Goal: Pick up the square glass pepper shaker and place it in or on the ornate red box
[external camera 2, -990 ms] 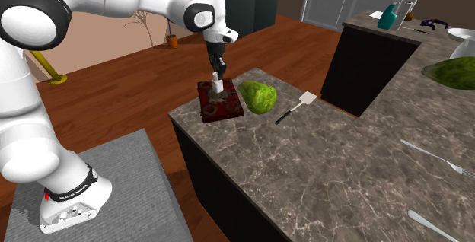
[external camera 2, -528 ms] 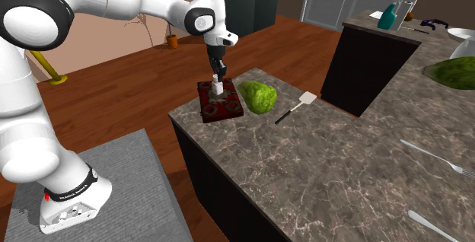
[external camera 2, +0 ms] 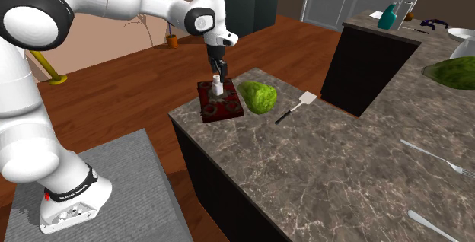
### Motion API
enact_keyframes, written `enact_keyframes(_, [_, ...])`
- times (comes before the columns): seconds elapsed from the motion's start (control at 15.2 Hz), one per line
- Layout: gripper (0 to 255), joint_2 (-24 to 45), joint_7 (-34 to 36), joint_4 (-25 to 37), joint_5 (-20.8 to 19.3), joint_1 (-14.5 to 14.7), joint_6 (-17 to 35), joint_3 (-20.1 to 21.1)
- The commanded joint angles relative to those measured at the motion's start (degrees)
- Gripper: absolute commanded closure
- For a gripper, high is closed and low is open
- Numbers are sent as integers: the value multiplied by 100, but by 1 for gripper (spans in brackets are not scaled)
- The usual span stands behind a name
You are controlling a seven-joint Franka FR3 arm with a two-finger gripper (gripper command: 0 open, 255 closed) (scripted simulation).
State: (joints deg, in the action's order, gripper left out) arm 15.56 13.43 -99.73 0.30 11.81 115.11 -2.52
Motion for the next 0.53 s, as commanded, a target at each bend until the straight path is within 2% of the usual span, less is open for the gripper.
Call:
enact_keyframes(0.0, [0,-51,2,124,-3,1,-175,-1])
enact_keyframes(0.2, [0,-156,5,520,-8,3,-675,-2])
enact_keyframes(0.46, [0,-156,5,520,-8,3,-675,-1])
